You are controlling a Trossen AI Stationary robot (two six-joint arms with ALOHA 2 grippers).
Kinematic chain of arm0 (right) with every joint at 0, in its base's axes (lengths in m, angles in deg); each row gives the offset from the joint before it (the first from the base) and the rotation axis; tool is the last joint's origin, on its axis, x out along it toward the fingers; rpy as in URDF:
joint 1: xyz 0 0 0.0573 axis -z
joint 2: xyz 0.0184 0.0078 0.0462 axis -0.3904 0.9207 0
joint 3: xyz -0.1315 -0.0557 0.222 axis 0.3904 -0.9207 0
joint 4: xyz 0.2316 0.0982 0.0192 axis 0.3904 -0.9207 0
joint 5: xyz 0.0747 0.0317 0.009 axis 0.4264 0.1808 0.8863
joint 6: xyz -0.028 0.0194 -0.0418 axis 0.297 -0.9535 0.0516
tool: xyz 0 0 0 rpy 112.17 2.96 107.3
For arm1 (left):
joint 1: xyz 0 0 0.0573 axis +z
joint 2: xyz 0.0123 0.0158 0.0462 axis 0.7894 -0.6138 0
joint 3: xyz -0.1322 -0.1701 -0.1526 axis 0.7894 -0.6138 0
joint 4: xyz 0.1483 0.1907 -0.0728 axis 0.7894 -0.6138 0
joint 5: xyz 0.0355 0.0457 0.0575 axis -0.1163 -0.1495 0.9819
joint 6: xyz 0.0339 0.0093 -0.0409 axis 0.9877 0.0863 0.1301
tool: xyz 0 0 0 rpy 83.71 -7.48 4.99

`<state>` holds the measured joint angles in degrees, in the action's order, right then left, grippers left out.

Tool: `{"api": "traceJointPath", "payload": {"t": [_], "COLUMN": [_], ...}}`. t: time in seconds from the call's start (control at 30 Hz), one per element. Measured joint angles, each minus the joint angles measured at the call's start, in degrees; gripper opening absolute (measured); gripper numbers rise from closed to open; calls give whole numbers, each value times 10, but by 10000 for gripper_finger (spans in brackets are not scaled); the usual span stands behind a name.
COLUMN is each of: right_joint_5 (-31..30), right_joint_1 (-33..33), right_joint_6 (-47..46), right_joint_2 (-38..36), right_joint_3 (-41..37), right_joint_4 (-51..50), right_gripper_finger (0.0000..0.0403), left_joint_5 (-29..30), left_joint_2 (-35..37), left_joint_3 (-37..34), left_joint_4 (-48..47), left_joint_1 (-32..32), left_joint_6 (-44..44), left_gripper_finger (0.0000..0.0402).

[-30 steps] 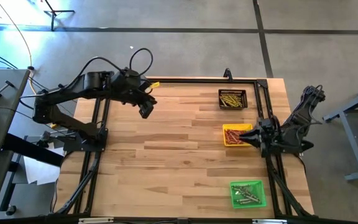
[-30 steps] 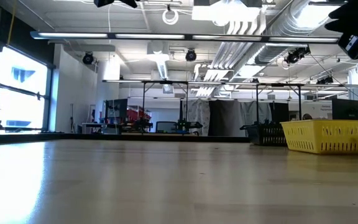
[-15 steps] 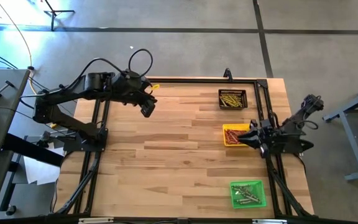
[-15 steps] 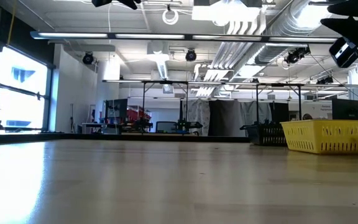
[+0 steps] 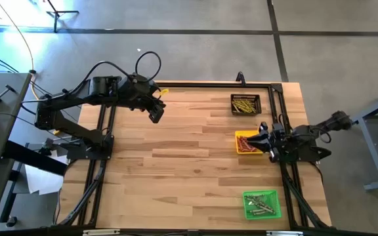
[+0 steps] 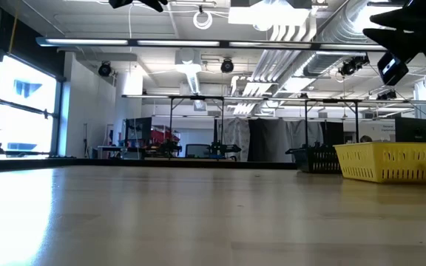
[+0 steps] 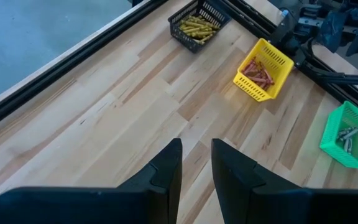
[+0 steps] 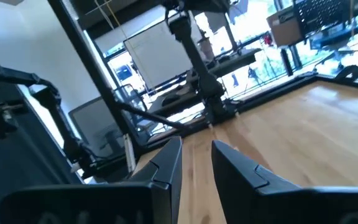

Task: Sort crayons
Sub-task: Return to Home Position

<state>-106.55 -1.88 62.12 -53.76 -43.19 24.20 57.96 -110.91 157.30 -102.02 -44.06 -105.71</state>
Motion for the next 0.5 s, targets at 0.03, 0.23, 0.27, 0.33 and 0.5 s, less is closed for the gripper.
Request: {"api": "traceJointPath", "payload": {"t": [0.03, 0.23, 0.27, 0.33, 0.5], "right_joint_5": [11, 82, 93, 117, 170], "right_joint_1": [14, 106, 121, 152, 227], "right_joint_6": [3, 13, 13, 13, 12], "right_joint_2": [0, 0, 0, 0, 2], "right_joint_3": [0, 0, 0, 0, 0], "right_joint_4": [1, -2, -5, -10, -38], "right_gripper_finger": [71, 71, 71, 71, 71], "left_joint_5": [0, 2, 2, 2, 2], "left_joint_2": [0, 0, 0, 0, 0], "left_joint_3": [0, 0, 0, 0, 0], "left_joint_4": [0, 0, 0, 0, 0], "left_joint_1": [0, 0, 0, 0, 0], "left_joint_6": [0, 0, 0, 0, 0], "left_gripper_finger": [76, 76, 76, 76, 76]}}
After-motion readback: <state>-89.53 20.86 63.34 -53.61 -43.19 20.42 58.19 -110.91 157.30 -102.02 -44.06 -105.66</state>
